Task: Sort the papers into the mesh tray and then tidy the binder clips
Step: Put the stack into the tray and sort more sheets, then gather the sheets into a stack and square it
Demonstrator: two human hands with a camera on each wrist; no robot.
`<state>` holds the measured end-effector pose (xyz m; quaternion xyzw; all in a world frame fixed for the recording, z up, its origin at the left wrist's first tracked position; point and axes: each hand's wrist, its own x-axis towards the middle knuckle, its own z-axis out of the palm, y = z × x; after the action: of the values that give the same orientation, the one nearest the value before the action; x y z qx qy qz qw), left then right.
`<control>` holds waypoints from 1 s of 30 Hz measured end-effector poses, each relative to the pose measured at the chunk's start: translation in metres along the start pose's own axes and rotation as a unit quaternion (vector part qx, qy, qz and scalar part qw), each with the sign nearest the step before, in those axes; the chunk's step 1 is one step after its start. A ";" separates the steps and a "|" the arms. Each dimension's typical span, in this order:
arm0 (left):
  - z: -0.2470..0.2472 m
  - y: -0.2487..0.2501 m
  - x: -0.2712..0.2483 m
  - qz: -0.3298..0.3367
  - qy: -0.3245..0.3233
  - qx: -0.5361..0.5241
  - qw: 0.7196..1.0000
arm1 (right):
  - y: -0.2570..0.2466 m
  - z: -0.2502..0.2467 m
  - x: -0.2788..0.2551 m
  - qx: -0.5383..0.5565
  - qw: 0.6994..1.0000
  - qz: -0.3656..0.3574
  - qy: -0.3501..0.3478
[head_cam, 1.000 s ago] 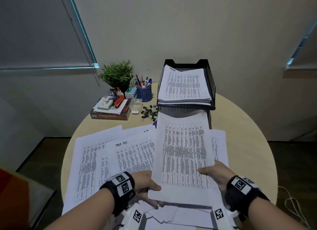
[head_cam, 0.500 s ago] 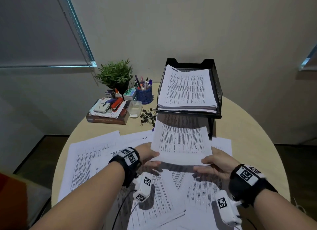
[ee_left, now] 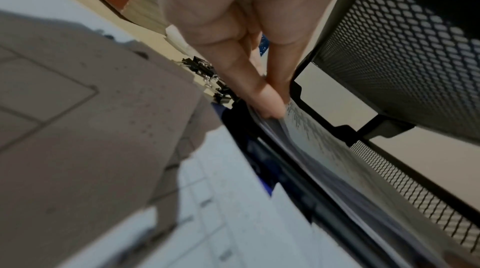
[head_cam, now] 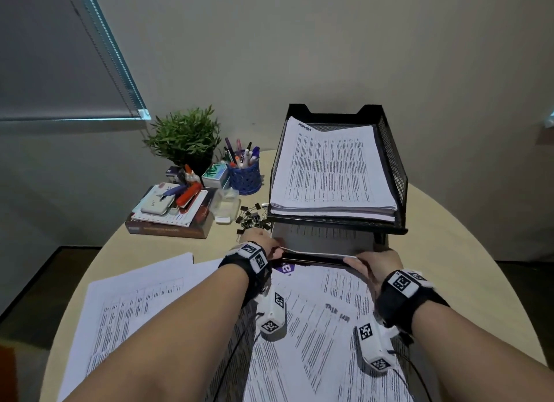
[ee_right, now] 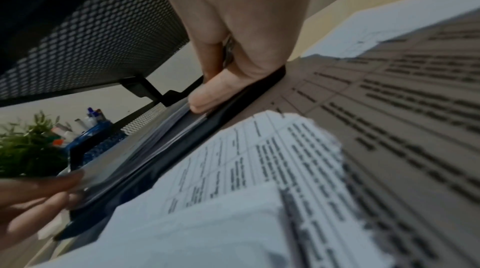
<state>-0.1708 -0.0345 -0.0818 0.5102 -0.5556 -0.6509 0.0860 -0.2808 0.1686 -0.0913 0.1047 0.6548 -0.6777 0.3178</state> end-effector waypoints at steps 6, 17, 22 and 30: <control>-0.003 0.003 -0.007 0.001 -0.010 0.055 0.998 | 0.001 0.004 0.003 -0.099 0.994 -0.008 0.054; -0.077 -0.066 -0.085 0.091 -0.072 0.340 0.933 | 0.024 -0.020 -0.107 -0.238 0.966 -0.025 -0.102; -0.131 -0.115 -0.111 0.102 -0.032 0.380 0.919 | 0.075 -0.028 -0.153 -0.375 0.917 -0.023 -0.136; -0.200 -0.145 -0.127 -0.015 0.100 0.408 0.907 | 0.116 0.005 -0.182 -0.390 0.914 -0.061 -0.095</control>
<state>0.1059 -0.0220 -0.0999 0.5715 -0.7533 -0.3143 -0.0843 -0.0723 0.2245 -0.0847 -0.1330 0.8390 -0.3930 0.3521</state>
